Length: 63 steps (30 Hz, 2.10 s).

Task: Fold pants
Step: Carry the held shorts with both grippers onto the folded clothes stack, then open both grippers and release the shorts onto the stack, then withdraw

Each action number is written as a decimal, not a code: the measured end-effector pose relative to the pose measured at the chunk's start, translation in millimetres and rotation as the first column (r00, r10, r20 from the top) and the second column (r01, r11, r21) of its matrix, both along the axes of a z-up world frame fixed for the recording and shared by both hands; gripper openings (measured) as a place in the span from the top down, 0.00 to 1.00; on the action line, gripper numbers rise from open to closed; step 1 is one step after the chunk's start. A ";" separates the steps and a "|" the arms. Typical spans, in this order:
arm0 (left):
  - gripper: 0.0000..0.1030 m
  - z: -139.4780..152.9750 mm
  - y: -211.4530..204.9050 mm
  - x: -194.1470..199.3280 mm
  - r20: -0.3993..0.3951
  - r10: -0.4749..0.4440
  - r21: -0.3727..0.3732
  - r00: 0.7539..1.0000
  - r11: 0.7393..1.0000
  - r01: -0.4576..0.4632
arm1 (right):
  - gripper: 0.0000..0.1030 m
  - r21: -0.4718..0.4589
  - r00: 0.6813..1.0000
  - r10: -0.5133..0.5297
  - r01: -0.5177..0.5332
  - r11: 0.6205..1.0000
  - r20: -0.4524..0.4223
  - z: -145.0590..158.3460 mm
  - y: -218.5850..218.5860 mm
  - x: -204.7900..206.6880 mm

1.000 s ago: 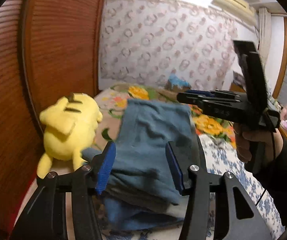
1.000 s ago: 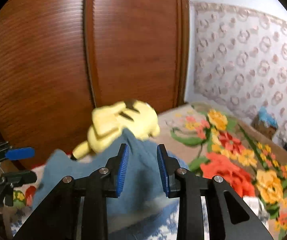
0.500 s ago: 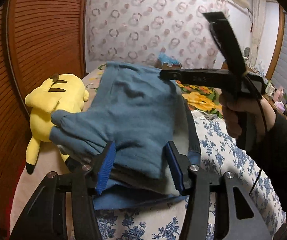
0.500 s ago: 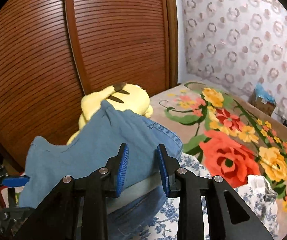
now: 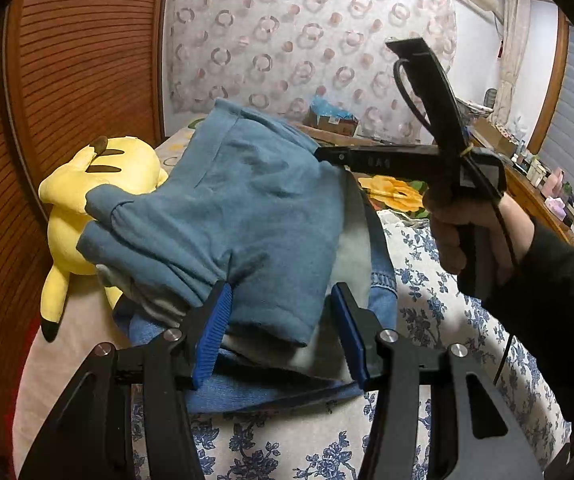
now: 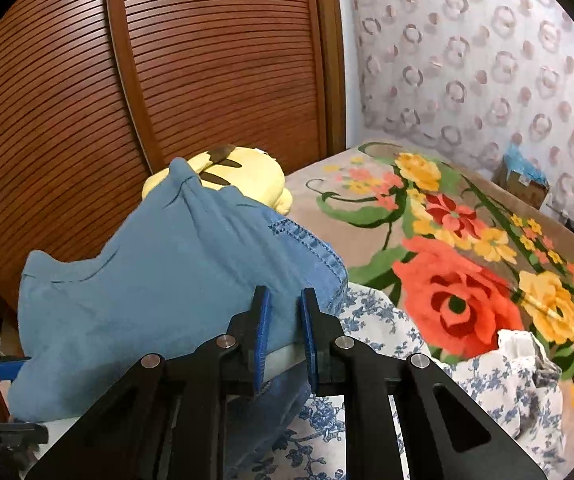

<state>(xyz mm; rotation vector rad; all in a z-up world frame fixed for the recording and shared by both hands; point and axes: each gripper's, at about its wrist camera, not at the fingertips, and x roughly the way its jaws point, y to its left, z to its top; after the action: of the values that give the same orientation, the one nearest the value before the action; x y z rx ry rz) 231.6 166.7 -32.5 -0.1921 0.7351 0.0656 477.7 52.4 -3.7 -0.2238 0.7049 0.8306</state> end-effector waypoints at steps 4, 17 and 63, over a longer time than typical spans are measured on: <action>0.49 8.2 -0.6 -2.3 0.003 0.010 0.010 1.000 1.000 -0.010 | 0.85 0.030 1.000 -0.021 0.021 0.999 0.000 7.2 -7.0 -9.1; 0.46 32.4 6.3 -16.4 0.048 0.058 0.067 0.997 0.996 -0.062 | 0.82 0.080 0.998 0.027 -0.032 0.996 0.055 32.5 -27.3 -77.3; 0.00 49.7 -33.7 -79.5 0.111 0.020 0.092 0.994 0.995 -0.030 | 0.38 0.075 0.986 -0.151 0.145 0.987 0.075 53.6 -94.3 -223.1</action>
<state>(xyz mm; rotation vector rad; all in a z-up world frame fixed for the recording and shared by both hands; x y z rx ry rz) 152.1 133.0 17.1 -0.1148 0.6188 0.1124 254.6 -41.9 49.9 -0.1398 0.6084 0.6990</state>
